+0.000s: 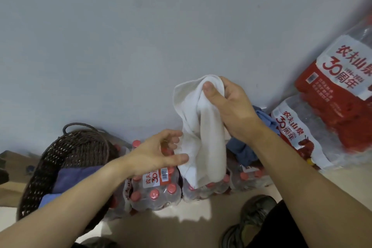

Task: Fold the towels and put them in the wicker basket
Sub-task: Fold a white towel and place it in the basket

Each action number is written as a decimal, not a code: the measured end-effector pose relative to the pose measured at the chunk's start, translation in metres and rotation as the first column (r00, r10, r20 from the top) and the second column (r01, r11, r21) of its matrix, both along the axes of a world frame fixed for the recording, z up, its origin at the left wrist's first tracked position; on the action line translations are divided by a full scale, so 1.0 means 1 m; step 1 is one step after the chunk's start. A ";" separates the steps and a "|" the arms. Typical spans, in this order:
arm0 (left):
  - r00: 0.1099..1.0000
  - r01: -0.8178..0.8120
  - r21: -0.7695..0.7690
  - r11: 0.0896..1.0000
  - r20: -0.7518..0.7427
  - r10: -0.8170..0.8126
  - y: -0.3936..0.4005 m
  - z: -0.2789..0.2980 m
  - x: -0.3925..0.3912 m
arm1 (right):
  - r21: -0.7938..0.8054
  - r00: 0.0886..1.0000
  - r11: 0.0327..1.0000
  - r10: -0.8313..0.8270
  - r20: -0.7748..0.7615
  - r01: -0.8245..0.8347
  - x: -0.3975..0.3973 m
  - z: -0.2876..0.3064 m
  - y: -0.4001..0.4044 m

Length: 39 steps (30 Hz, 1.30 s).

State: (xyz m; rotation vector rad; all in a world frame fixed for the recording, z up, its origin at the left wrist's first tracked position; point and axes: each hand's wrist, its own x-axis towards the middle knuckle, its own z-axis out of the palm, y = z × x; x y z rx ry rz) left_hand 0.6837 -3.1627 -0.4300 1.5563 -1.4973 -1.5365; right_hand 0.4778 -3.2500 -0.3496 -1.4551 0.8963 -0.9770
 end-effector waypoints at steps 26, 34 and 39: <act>0.736 0.230 -0.157 0.960 0.673 -0.067 -0.021 0.029 0.049 | -0.235 0.680 0.793 -0.605 -0.415 0.562 -0.124 -0.013 -0.068; 0.862 -0.009 -0.196 0.981 0.495 0.107 -0.024 0.031 0.081 | -0.240 0.625 0.786 -0.604 -0.494 0.570 -0.131 -0.023 -0.072; 0.927 0.109 -0.018 0.994 0.362 -0.095 -0.023 0.043 0.088 | -0.177 0.597 0.752 -0.623 -0.505 0.635 -0.141 -0.024 -0.077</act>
